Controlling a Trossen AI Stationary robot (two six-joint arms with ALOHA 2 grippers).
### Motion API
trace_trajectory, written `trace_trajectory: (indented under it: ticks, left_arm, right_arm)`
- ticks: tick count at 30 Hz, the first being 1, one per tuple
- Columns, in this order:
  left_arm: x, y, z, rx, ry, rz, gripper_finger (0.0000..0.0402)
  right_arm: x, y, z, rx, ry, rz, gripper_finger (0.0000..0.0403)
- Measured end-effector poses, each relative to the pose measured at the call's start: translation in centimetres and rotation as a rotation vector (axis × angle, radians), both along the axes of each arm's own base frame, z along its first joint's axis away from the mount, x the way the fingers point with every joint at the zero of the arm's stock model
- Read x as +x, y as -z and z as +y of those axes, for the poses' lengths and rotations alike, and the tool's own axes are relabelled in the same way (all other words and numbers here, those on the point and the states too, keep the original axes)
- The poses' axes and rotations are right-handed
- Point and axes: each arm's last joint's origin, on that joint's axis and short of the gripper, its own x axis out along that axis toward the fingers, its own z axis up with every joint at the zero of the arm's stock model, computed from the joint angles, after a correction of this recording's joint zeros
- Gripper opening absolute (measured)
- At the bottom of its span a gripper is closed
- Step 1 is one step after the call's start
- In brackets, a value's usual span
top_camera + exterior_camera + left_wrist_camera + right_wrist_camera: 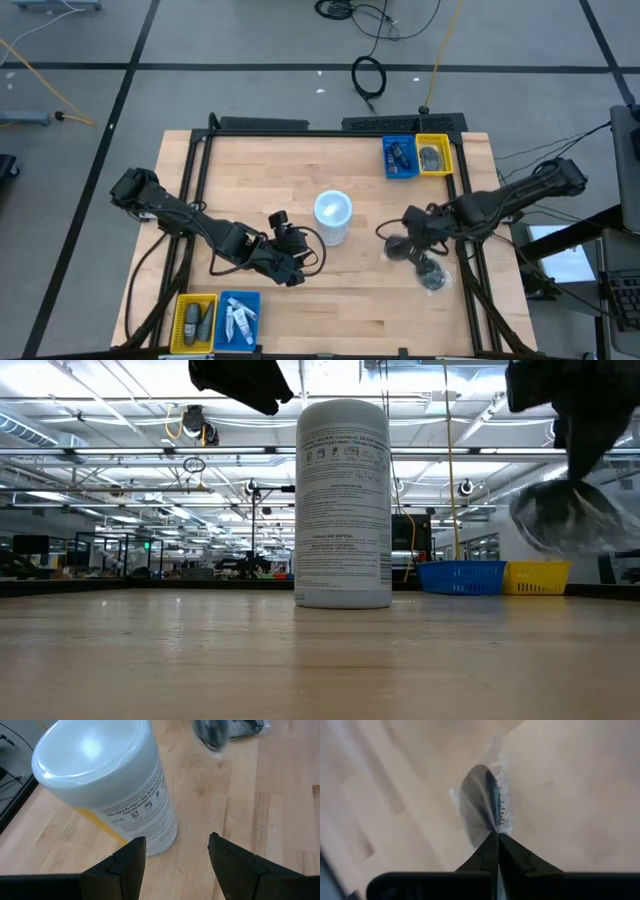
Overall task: Pick & Place Travel size toiletries
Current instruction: Put the black hairbrush into the top yellow bin
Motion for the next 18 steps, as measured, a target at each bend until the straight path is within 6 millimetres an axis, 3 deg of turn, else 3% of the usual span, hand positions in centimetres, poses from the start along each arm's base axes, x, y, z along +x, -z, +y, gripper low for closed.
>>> trace_trajectory:
  ticks: [9, 18]
  left_arm:
    - [0.0, 0.0, 0.0, 0.001, 0.000, 0.001, 0.0214]
    - [0.0, 0.0, 0.0, 0.001, 0.000, 0.002, 0.0214]
  right_arm:
    - [-1.5, -4.4, -2.0, -0.178, 0.171, -0.046, 0.0000]
    - [-3.1, -5.5, -4.6, -0.312, 0.377, -0.083, 0.0000]
